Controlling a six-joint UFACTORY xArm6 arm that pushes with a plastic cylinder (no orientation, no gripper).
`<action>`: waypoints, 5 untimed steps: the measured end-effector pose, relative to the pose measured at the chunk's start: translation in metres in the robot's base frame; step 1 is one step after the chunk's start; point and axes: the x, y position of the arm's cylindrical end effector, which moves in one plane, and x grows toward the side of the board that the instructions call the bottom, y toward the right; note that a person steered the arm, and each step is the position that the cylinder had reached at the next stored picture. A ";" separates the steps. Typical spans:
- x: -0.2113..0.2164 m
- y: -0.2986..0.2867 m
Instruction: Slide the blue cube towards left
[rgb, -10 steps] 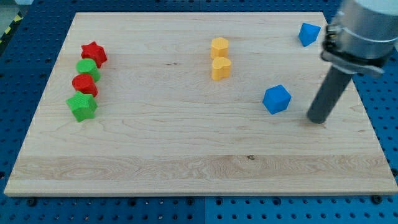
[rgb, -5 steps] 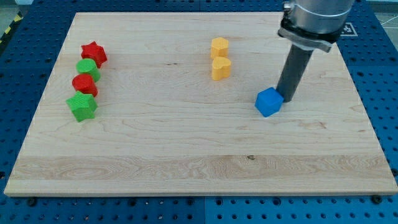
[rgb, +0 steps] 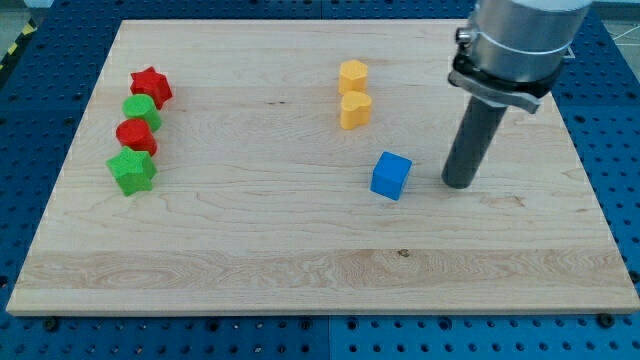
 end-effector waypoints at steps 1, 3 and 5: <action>0.000 -0.037; -0.011 -0.089; 0.044 -0.054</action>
